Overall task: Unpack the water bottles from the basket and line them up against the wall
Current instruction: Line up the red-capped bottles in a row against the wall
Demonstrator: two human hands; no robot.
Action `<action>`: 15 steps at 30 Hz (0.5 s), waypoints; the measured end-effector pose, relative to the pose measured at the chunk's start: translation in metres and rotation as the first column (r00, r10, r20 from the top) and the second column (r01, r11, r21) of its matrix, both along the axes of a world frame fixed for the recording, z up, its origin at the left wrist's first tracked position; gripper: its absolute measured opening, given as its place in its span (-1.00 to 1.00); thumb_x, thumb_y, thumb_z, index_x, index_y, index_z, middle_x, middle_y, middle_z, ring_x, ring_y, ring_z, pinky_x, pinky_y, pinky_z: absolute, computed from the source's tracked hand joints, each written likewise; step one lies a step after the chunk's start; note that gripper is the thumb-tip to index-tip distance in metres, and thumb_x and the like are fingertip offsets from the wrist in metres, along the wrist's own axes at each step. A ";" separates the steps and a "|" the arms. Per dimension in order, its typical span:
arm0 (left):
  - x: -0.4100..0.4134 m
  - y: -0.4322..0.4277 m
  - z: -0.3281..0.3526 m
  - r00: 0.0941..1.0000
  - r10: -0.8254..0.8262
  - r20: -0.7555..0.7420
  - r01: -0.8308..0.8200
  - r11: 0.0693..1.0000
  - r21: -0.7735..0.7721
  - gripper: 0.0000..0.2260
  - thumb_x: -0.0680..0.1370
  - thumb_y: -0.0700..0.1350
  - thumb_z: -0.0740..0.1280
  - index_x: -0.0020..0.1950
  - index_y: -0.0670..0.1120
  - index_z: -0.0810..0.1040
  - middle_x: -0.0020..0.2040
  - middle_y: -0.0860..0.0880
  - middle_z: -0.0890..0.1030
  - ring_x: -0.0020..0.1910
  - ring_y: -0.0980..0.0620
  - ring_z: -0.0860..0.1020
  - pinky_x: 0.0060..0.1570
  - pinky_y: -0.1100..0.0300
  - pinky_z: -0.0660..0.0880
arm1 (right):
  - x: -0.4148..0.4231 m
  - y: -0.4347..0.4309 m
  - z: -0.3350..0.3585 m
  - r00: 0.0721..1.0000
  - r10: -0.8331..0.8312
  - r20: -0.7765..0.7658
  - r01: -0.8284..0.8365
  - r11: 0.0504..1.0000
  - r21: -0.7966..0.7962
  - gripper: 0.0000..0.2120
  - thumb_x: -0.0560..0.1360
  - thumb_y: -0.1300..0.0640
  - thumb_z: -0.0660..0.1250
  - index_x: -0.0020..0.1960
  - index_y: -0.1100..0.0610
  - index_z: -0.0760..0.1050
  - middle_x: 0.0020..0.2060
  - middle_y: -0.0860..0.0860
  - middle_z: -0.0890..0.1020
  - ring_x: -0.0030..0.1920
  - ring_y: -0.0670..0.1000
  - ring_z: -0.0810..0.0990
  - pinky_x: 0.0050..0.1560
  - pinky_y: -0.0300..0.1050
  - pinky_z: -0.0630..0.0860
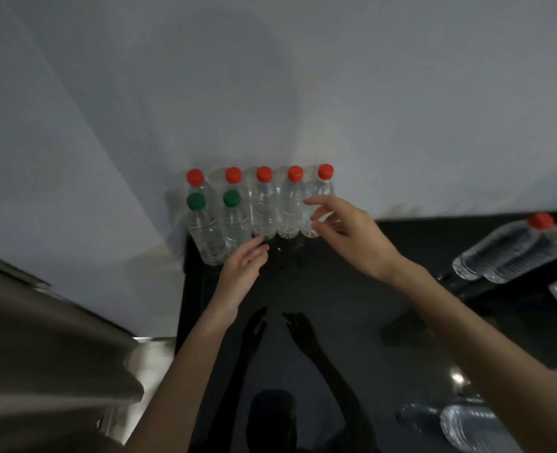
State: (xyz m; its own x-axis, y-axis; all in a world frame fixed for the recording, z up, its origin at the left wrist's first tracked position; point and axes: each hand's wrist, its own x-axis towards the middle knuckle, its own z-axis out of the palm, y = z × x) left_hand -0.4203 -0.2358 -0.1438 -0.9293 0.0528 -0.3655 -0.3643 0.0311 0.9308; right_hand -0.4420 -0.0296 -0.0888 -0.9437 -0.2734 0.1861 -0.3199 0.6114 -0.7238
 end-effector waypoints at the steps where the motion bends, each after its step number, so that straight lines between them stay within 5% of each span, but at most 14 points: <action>1: 0.006 0.008 0.008 1.000 -0.026 -0.017 0.026 1.000 -0.005 -0.65 0.61 -0.12 0.25 0.41 0.00 0.40 0.27 0.05 0.55 0.26 0.09 0.49 0.30 0.11 0.40 | 0.013 0.014 0.004 1.000 -0.028 -0.008 0.028 0.999 -0.018 -0.68 0.56 0.20 0.30 0.31 0.04 0.46 -0.02 -0.03 0.58 -0.04 -0.05 0.61 0.09 -0.12 0.56; 15: 0.142 0.198 0.053 0.936 -0.307 -0.170 0.299 0.952 -0.069 -0.68 0.59 -0.11 0.27 0.31 0.17 0.43 0.22 0.21 0.53 0.11 0.42 0.49 0.11 0.35 0.45 | 0.200 0.227 0.029 0.953 -0.291 -0.084 0.289 0.957 -0.031 -0.72 0.56 0.22 0.31 0.23 -0.02 0.51 0.03 -0.06 0.62 0.01 -0.09 0.62 0.08 -0.07 0.57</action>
State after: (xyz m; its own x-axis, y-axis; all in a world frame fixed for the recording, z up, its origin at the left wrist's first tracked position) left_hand -0.2781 -0.0378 -0.0906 -0.9214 0.3303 -0.2046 -0.1612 0.1540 0.9748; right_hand -0.2424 0.1978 -0.0594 -0.9619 0.0137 0.2731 -0.1928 0.6743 -0.7128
